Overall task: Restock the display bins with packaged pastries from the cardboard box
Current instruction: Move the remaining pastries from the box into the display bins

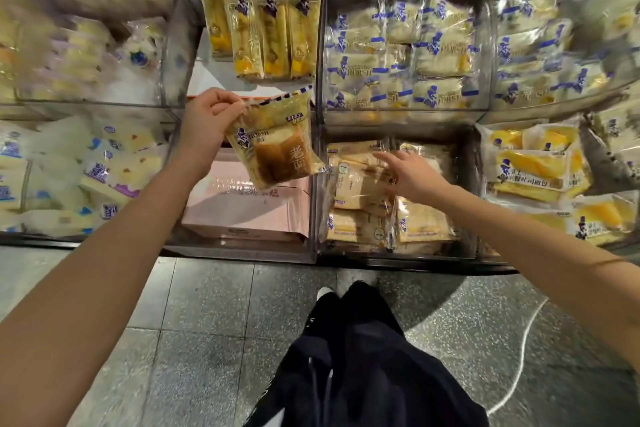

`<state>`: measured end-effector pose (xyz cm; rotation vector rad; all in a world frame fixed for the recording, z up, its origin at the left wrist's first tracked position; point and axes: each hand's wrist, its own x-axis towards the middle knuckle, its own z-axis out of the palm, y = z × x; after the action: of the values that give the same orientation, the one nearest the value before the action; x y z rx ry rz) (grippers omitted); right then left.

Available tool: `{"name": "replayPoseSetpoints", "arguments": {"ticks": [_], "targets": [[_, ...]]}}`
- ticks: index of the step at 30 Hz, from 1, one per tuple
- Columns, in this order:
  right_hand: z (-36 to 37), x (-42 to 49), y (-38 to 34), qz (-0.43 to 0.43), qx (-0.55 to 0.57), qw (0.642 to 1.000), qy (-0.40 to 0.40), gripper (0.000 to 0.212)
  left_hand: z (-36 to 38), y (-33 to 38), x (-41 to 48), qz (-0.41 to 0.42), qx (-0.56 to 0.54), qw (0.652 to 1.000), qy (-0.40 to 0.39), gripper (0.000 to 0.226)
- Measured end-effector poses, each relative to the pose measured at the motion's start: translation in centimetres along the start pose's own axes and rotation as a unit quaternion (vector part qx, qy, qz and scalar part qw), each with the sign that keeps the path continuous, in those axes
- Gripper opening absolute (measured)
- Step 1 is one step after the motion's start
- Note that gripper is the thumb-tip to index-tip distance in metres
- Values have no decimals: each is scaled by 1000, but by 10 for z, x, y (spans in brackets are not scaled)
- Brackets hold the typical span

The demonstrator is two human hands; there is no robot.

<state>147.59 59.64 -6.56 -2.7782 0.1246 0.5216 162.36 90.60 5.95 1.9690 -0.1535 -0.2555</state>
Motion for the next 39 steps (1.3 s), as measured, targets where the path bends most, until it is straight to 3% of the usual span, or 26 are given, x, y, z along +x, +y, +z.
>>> {"name": "replayPoseSetpoints", "arguments": {"ticks": [10,19,26,31,35,39], "targets": [[-18,23,-24,-14,141,986,-85,25,3,1,6,-20,2,1000,1,19],[-87,7,-5,-55,338,939,-10,27,9,12,6,-32,1,999,22,19],[-104,20,-17,-95,120,978,-140,31,22,22,4,-27,4,1000,15,20],[-56,42,-41,-83,45,995,-38,62,24,21,-2,-20,20,999,20,20],[-39,40,-34,-11,-27,998,51,71,19,15,-6,-29,15,999,31,20],[-26,17,-15,63,-105,992,18,81,16,11,-6,-33,-1,999,42,18]]}}
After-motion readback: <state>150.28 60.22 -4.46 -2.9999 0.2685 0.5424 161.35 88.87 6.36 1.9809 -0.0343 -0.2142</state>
